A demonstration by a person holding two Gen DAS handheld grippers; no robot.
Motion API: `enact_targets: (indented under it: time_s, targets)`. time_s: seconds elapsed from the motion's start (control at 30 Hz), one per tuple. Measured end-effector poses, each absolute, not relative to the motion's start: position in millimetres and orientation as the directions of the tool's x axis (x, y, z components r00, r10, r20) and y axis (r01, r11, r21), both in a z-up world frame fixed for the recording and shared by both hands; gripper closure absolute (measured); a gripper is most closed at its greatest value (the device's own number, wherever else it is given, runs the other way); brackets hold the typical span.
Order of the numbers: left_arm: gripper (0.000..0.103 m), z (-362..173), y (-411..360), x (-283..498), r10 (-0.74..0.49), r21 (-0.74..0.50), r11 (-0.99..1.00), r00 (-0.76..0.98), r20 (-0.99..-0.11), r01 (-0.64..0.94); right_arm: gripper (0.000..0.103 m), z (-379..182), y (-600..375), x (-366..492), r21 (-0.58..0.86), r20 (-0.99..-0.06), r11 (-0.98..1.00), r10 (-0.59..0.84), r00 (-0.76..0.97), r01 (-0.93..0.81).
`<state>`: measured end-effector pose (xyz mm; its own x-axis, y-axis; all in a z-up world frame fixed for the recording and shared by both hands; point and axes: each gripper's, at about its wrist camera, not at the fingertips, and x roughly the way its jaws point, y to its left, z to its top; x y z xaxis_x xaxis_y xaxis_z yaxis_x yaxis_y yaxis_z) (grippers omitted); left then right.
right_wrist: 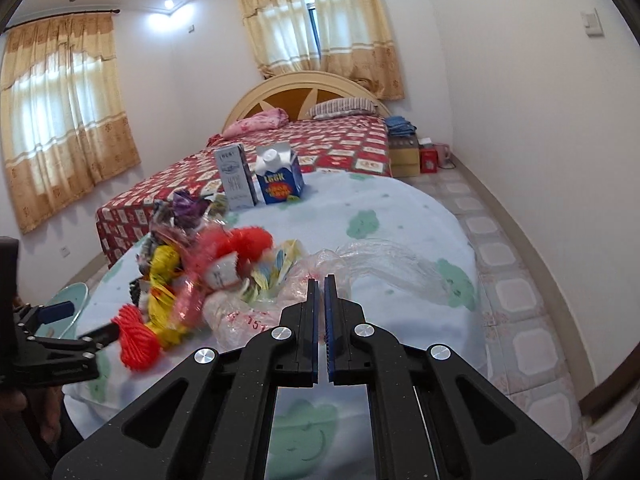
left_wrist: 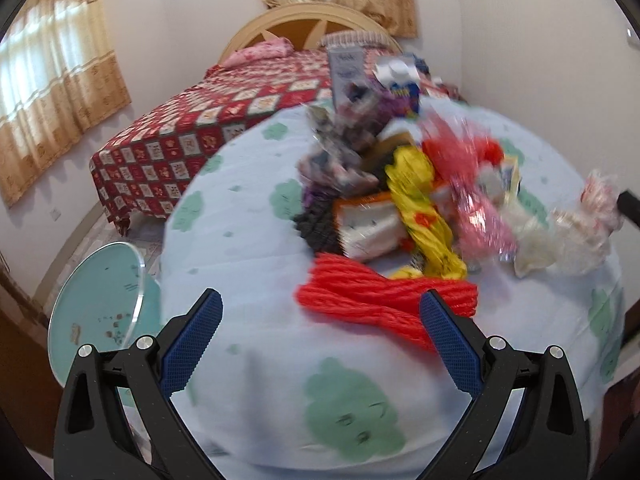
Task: Collect trash
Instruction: 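Reach the left tool to the red mesh net and close on it, then carry the red mesh net over the teal bucket and open the left tool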
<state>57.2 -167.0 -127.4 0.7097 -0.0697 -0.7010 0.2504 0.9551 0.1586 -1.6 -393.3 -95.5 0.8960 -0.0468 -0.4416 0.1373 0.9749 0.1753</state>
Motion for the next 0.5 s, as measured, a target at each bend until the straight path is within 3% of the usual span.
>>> enact_targets:
  time_s: [0.03, 0.1, 0.13, 0.2, 0.23, 0.27, 0.3, 0.5]
  targets:
    - [0.008, -133, -170, 61, -0.066, 0.163, 0.952, 0.698, -0.713, 0.258, 0.099, -98, -392, -3, 0.178, -0.442, 0.975, -0.044, 0.896, 0.136]
    - [0.028, -144, -173, 65, -0.090, 0.134, 0.950, 0.657, -0.748, 0.283, 0.099, -101, -390, -5, 0.182, -0.442, 0.975, -0.037, 0.896, 0.130]
    - [0.032, -145, -172, 65, -0.125, 0.096, 0.949, 0.640, -0.758, 0.299, 0.099, -101, -389, -5, 0.179, -0.438, 0.976, -0.034, 0.898, 0.125]
    - [0.070, -144, -173, 63, -0.162, 0.080, 0.938, 0.628, -0.761, 0.339, 0.099, -100, -386, -6, 0.177, -0.430, 0.978, -0.025, 0.903, 0.112]
    - [0.075, -143, -172, 63, -0.181, 0.065, 0.932, 0.616, -0.766, 0.356, 0.099, -98, -383, -6, 0.173, -0.423, 0.979, -0.021, 0.906, 0.104]
    - [0.088, -141, -170, 62, -0.187, 0.059, 0.932, 0.614, -0.767, 0.358, 0.099, -97, -381, -7, 0.172, -0.419, 0.980, -0.018, 0.908, 0.099]
    - [0.094, -139, -168, 59, -0.189, 0.068, 0.927, 0.613, -0.768, 0.370, 0.099, -96, -381, -8, 0.170, -0.414, 0.981, -0.015, 0.910, 0.094]
    - [0.096, -120, -135, 48, -0.197, 0.057, 0.933, 0.637, -0.746, 0.355, 0.099, -74, -364, -15, 0.162, -0.371, 0.985, 0.010, 0.928, 0.055]
